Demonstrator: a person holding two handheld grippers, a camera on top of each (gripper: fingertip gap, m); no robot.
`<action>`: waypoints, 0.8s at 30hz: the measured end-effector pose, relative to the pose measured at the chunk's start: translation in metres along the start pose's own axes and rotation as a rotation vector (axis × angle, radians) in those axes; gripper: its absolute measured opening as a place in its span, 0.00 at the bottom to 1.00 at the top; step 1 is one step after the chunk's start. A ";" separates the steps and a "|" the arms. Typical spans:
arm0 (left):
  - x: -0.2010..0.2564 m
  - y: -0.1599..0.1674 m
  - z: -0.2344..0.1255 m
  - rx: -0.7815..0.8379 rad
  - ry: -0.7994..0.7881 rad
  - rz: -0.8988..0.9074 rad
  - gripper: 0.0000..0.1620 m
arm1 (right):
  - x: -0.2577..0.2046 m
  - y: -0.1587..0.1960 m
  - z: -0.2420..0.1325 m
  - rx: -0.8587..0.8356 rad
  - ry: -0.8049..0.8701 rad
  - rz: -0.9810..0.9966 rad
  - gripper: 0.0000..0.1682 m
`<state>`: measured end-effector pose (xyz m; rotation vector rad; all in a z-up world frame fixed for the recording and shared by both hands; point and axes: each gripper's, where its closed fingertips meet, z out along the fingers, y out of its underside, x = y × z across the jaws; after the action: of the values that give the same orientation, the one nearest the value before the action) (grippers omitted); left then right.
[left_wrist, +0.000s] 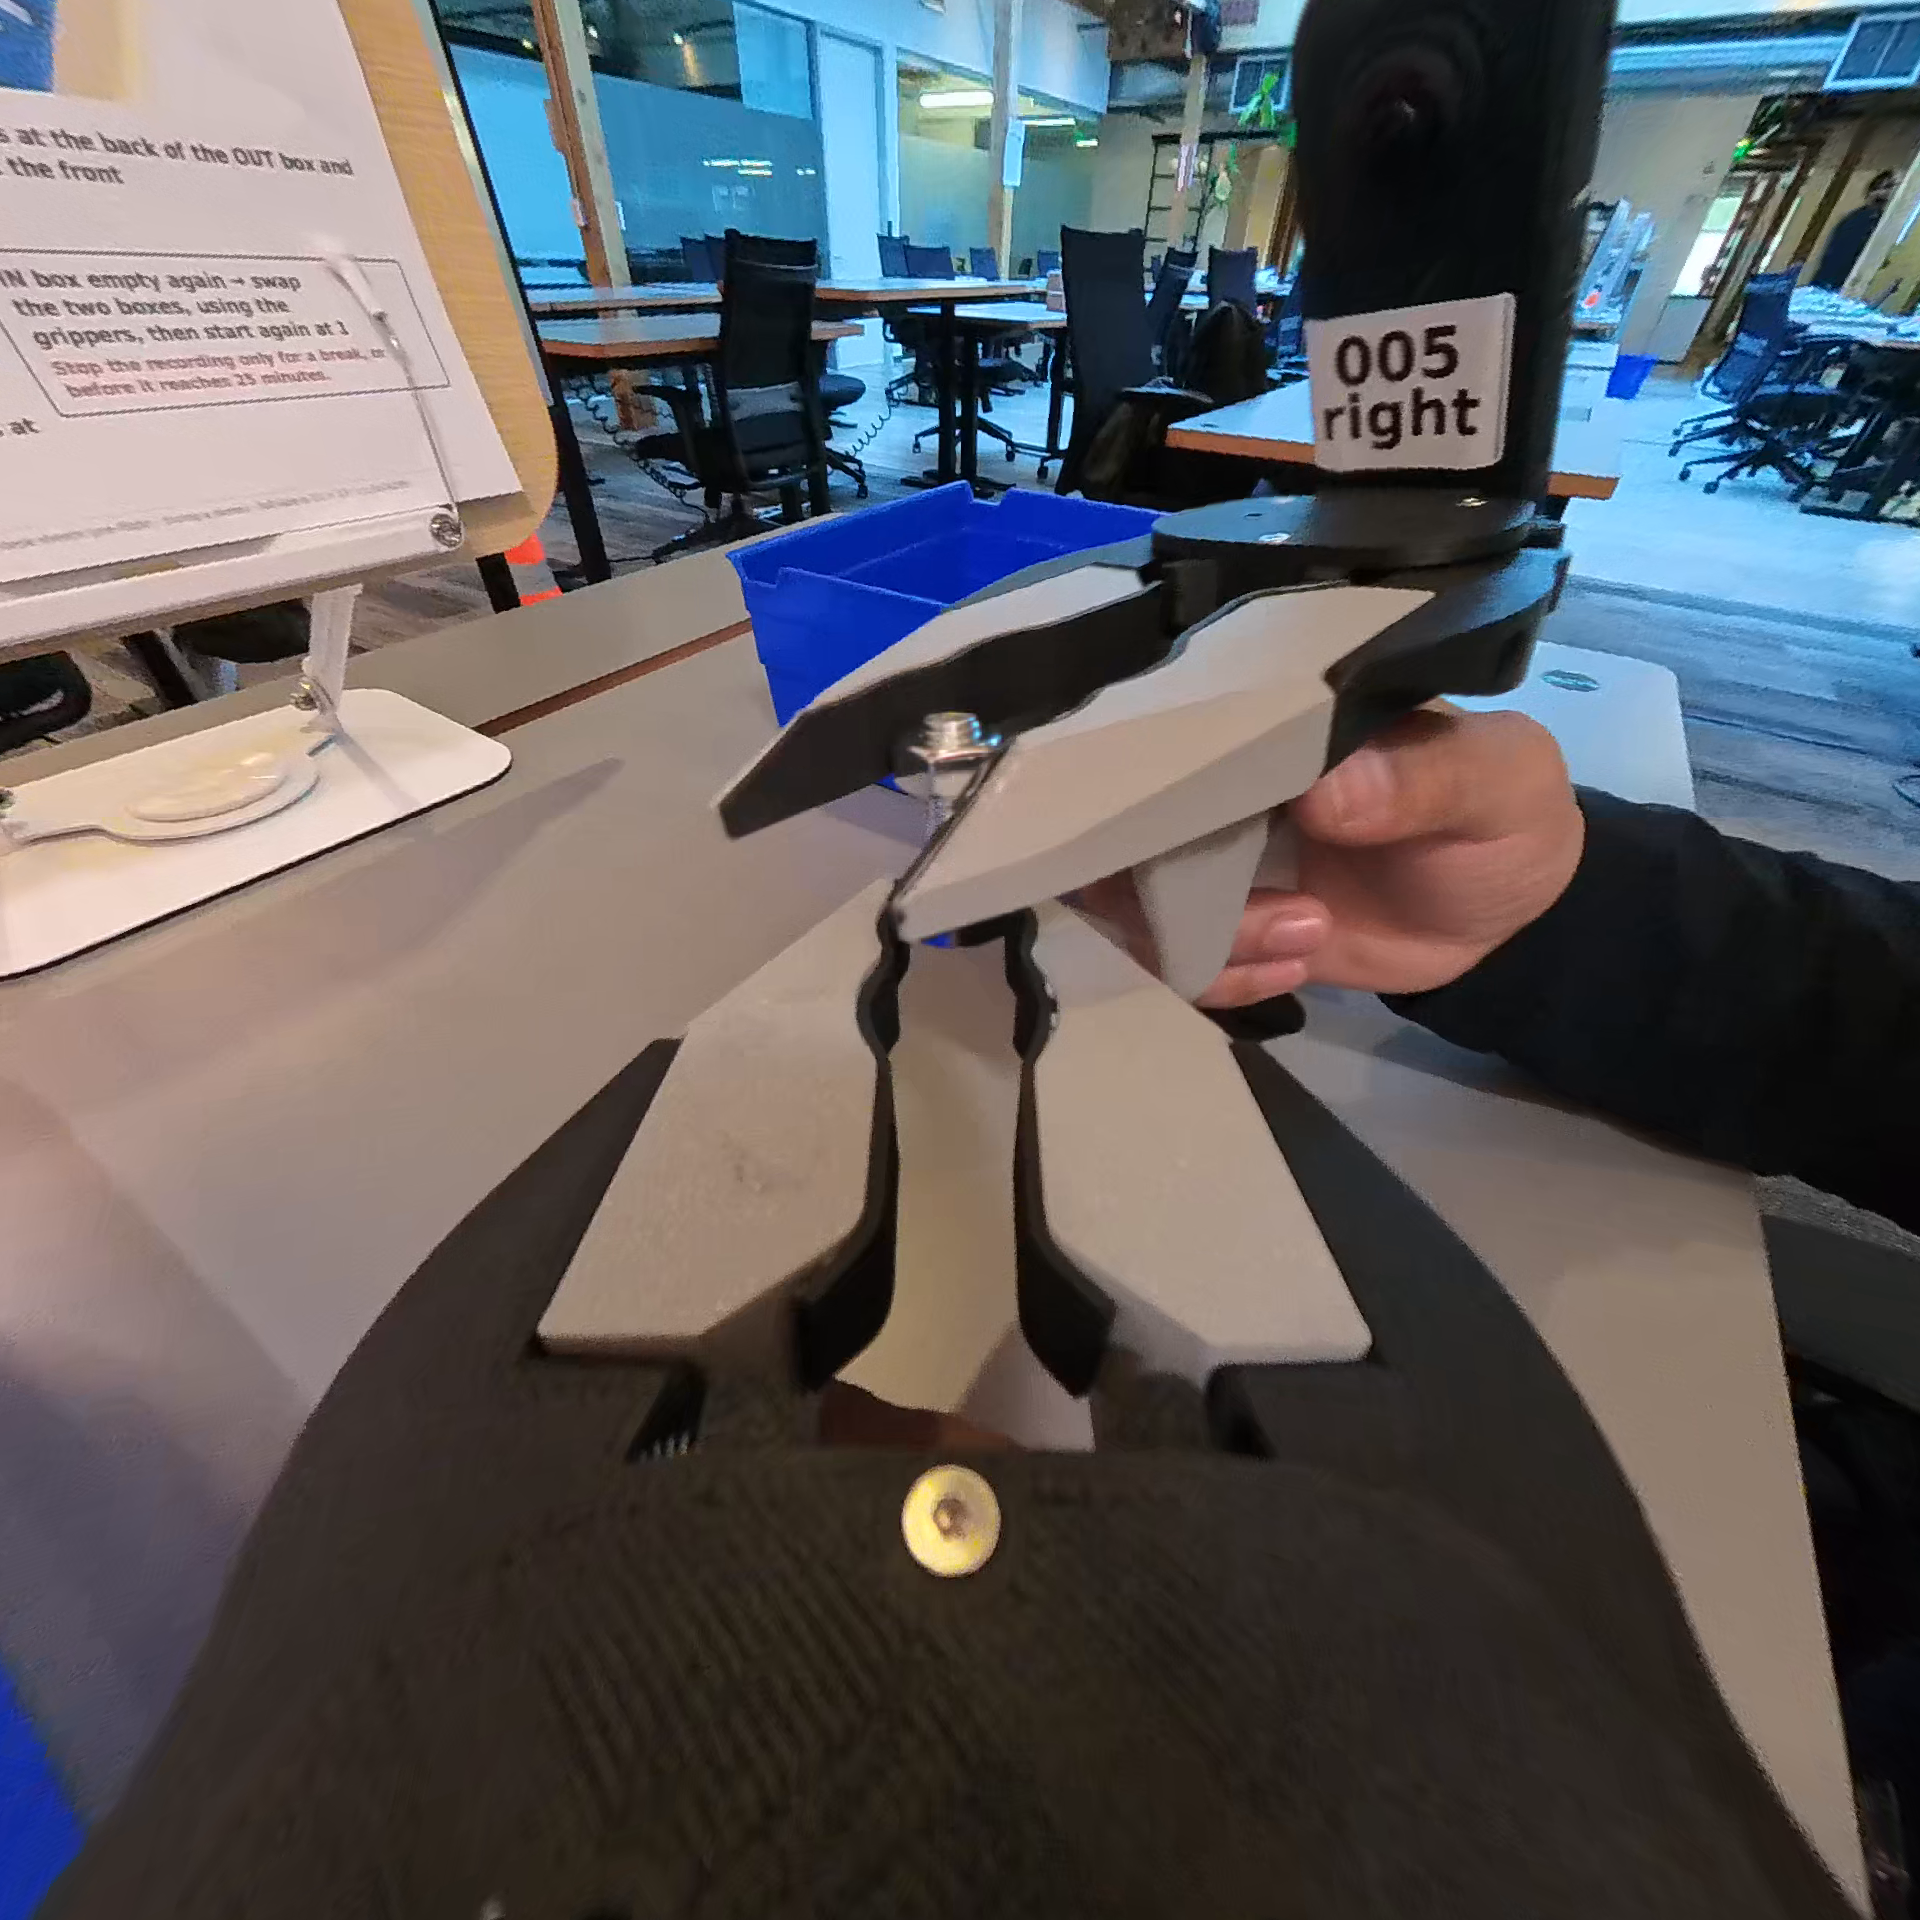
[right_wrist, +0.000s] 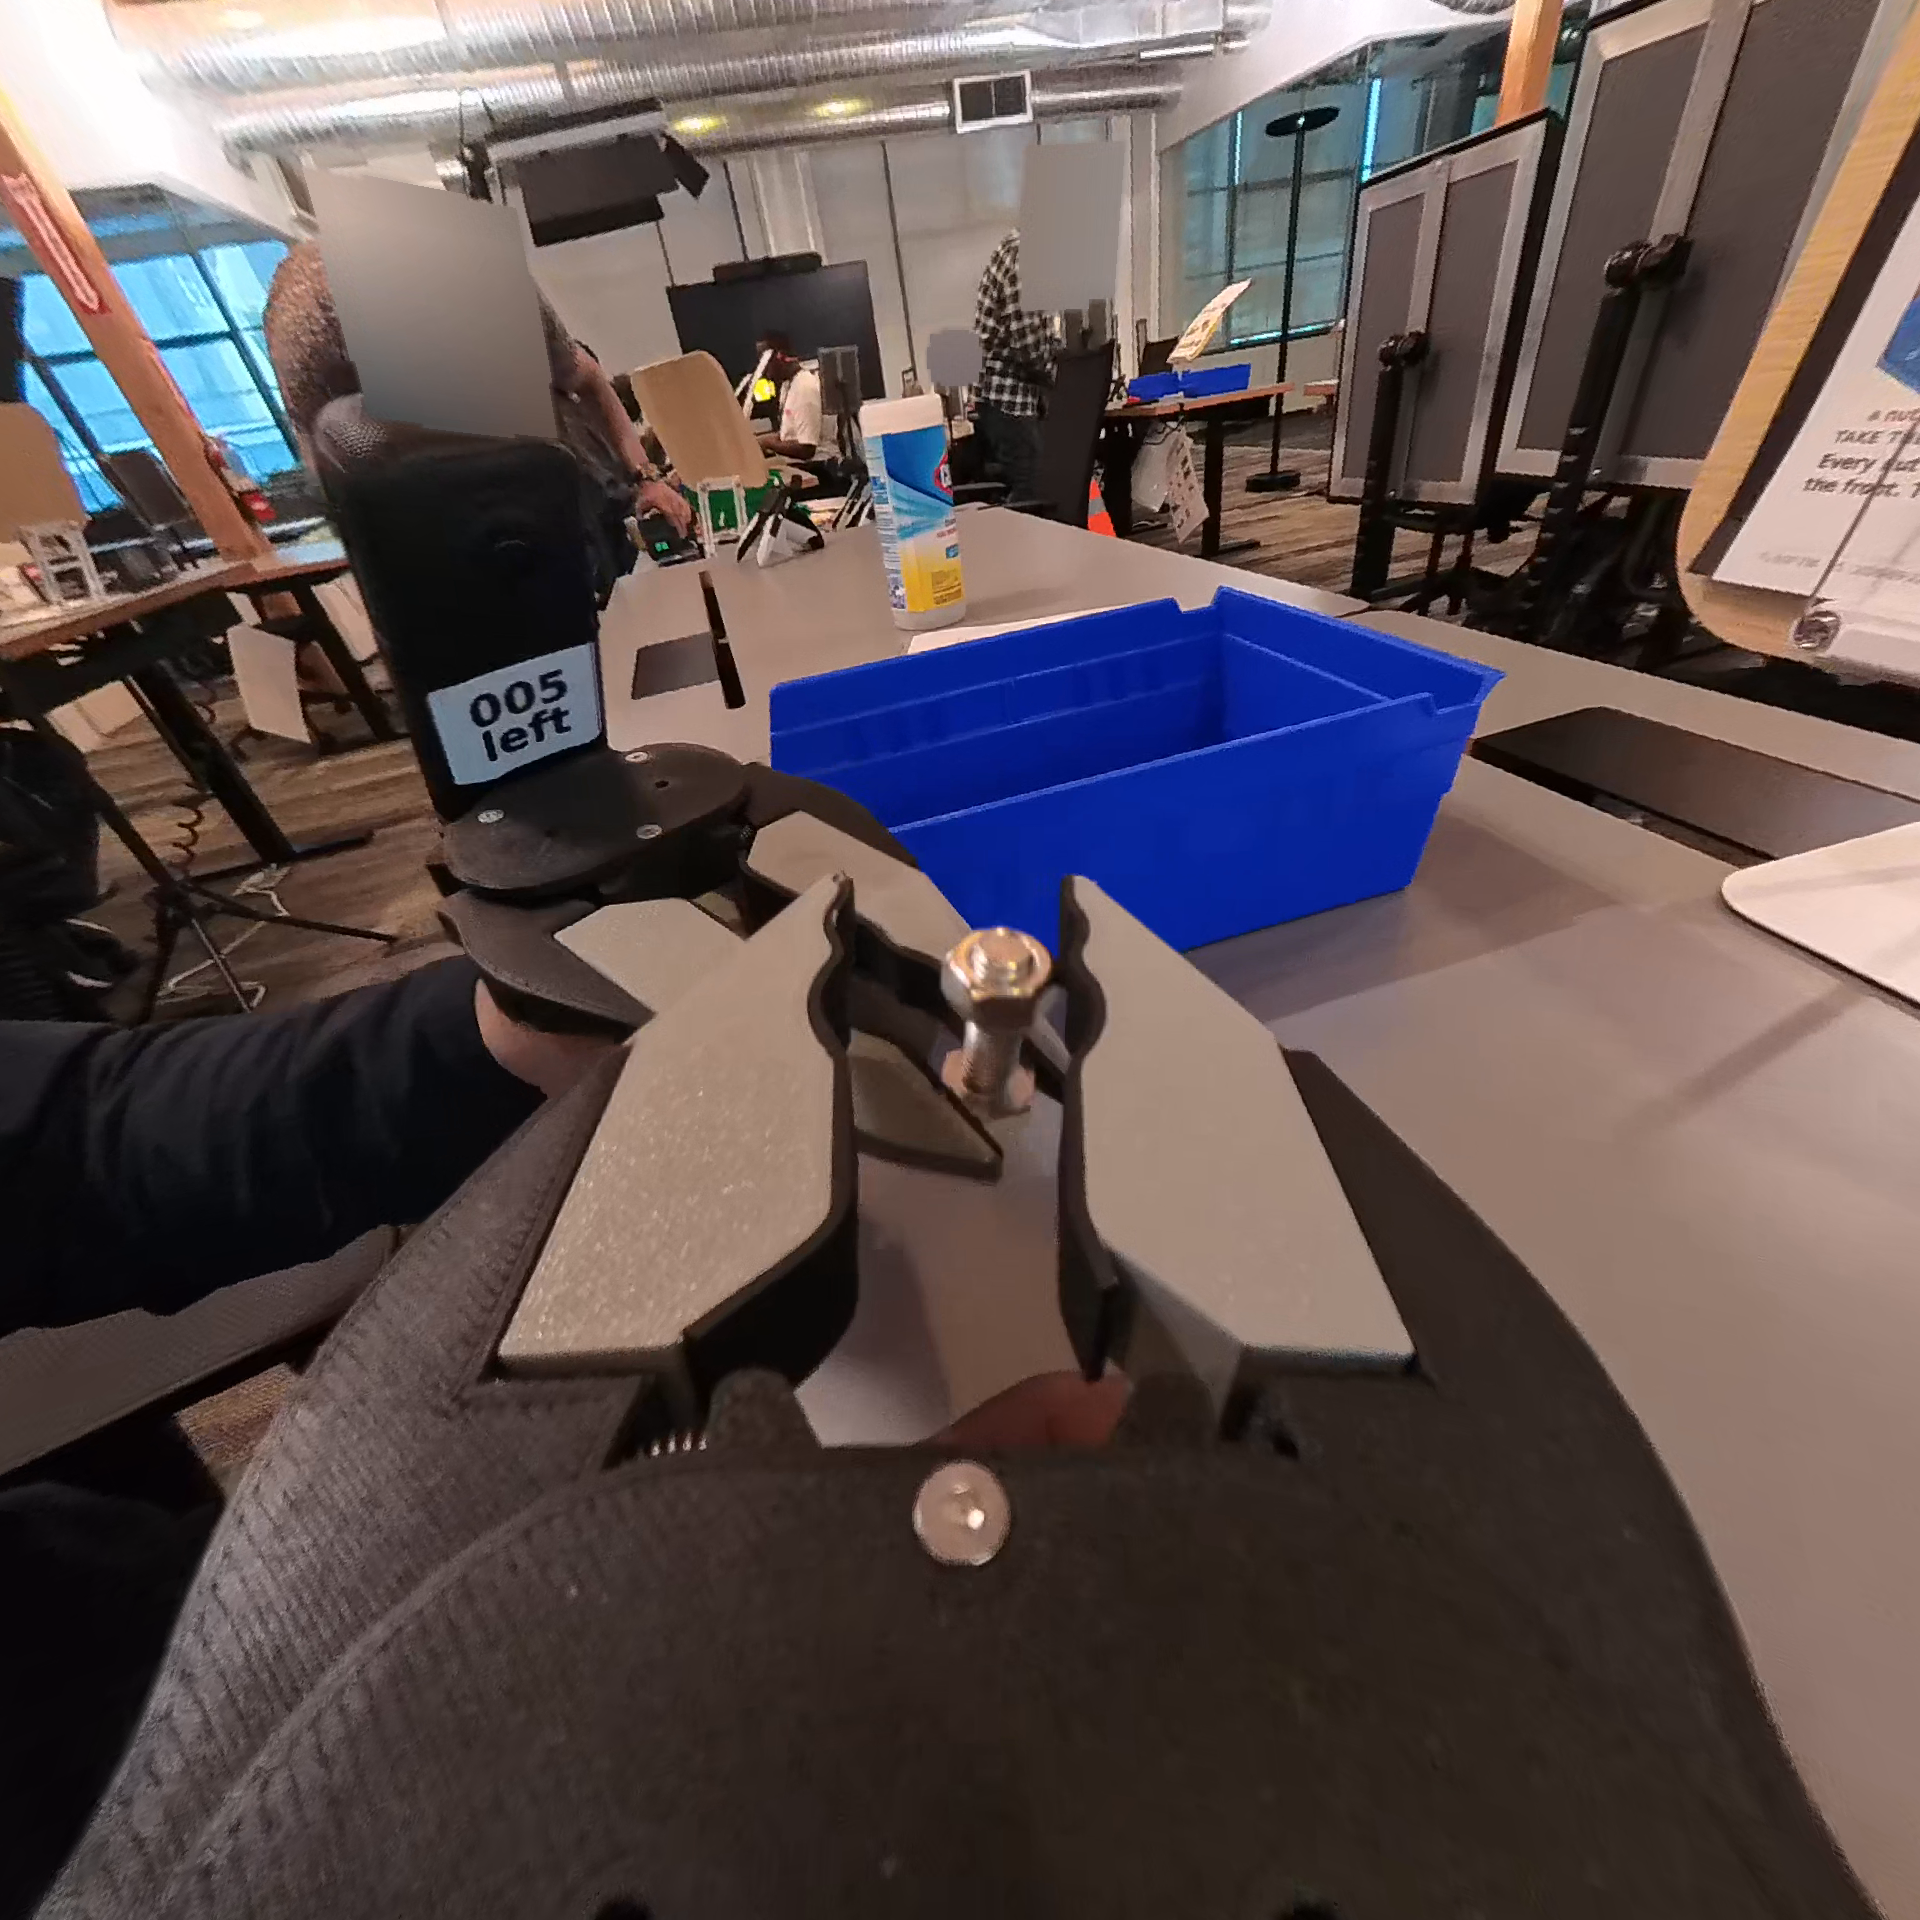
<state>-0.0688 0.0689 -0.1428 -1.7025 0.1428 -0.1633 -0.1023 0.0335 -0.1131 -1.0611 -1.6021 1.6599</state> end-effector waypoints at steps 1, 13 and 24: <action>-0.003 -0.001 -0.001 0.005 -0.009 -0.005 0.09 | 0.002 -0.001 -0.002 0.006 0.008 -0.001 0.21; -0.022 -0.007 -0.010 0.041 -0.061 -0.071 0.09 | -0.001 -0.007 -0.006 0.031 -0.014 0.016 0.19; -0.012 0.004 -0.002 -0.018 -0.053 -0.007 0.09 | 0.009 -0.007 -0.010 0.016 0.034 -0.014 0.20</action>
<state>-0.0809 0.0691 -0.1465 -1.7234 0.0989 -0.1220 -0.0992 0.0465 -0.1072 -1.0628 -1.5687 1.6340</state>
